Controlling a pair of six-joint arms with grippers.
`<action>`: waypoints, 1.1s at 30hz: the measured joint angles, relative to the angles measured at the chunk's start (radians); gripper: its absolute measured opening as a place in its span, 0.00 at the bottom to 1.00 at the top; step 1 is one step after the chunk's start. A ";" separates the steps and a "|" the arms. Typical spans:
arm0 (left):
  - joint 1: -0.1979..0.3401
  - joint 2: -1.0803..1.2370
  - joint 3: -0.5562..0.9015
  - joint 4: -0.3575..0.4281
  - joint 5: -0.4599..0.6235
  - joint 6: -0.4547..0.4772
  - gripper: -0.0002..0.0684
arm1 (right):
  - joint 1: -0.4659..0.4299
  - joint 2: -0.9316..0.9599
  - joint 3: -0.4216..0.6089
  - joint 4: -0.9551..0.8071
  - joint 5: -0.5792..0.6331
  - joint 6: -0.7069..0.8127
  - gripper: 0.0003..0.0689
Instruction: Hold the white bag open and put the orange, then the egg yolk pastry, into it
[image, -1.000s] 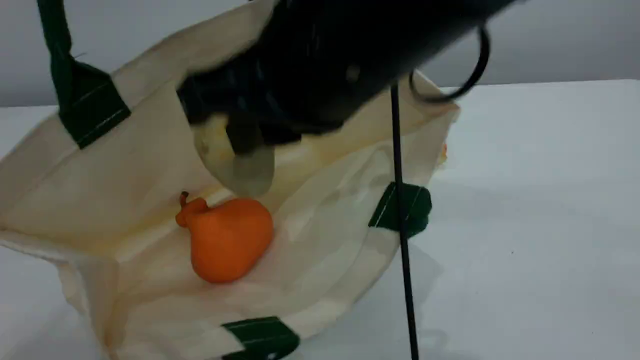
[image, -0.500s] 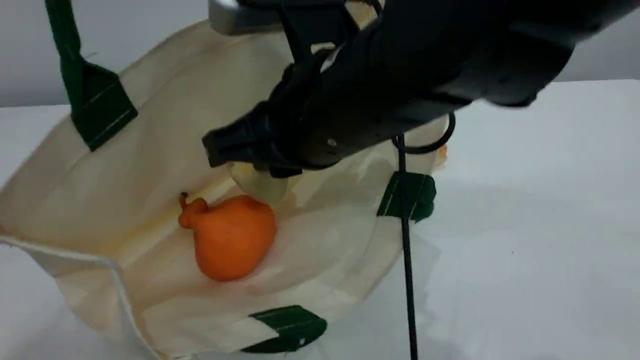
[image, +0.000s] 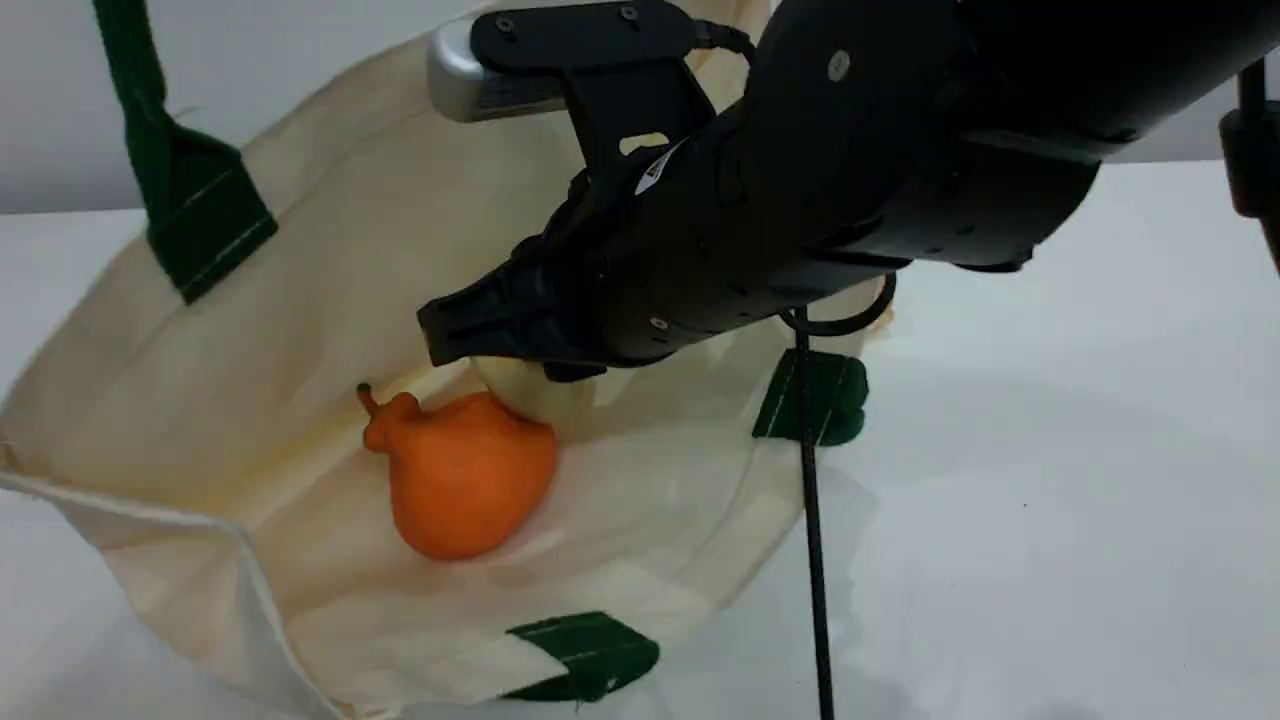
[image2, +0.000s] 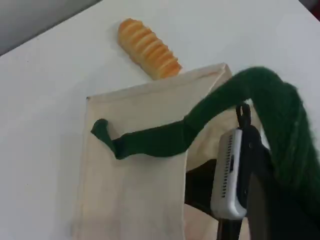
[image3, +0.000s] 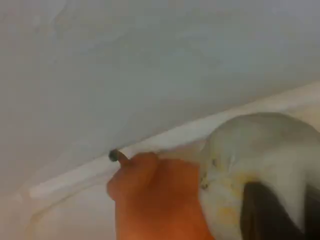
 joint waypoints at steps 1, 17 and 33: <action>0.000 0.000 0.000 0.000 0.000 0.000 0.10 | 0.000 0.000 0.000 0.000 0.000 0.004 0.13; 0.000 0.000 0.000 -0.021 -0.001 0.015 0.10 | 0.000 0.000 -0.040 -0.082 0.076 0.009 0.45; 0.000 0.000 0.000 0.016 -0.009 0.018 0.10 | -0.001 -0.116 -0.038 -0.081 0.264 -0.067 0.80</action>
